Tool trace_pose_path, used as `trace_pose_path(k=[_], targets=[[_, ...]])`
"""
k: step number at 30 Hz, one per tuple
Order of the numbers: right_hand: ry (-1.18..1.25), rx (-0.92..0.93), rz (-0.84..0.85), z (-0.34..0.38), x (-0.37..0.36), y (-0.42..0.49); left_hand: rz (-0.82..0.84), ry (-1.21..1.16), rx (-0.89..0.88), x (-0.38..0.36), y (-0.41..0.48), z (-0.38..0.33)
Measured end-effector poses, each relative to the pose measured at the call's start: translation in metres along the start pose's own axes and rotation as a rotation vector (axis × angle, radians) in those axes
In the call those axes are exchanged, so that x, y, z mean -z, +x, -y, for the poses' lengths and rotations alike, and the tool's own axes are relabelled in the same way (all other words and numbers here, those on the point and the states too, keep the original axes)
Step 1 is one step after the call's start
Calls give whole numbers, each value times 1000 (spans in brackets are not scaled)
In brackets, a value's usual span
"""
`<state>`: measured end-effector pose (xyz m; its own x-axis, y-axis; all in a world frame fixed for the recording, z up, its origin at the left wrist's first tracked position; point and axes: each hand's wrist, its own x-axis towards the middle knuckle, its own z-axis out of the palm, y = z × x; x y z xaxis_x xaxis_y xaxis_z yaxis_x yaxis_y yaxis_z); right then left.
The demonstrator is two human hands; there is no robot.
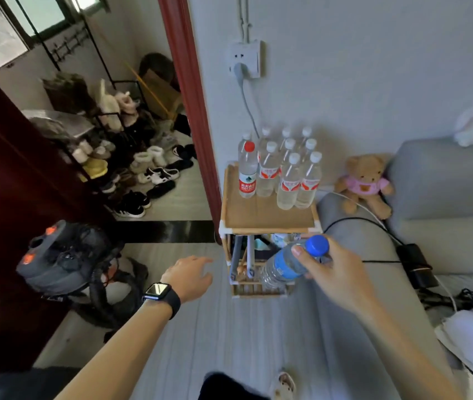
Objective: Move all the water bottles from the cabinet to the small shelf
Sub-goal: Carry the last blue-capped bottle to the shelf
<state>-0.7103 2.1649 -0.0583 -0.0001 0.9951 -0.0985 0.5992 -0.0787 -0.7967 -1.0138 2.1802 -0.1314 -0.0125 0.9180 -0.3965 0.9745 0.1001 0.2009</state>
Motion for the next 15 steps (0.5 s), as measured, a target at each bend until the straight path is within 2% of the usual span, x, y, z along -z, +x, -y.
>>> trace_pose_path(k=[6,15], targets=[[59,-68,-2,-9,-9,82,110,-38,4,-6,81,-15],[-64,-209,-16,9,-44,186,80,-135,-63,-8,190,-22]])
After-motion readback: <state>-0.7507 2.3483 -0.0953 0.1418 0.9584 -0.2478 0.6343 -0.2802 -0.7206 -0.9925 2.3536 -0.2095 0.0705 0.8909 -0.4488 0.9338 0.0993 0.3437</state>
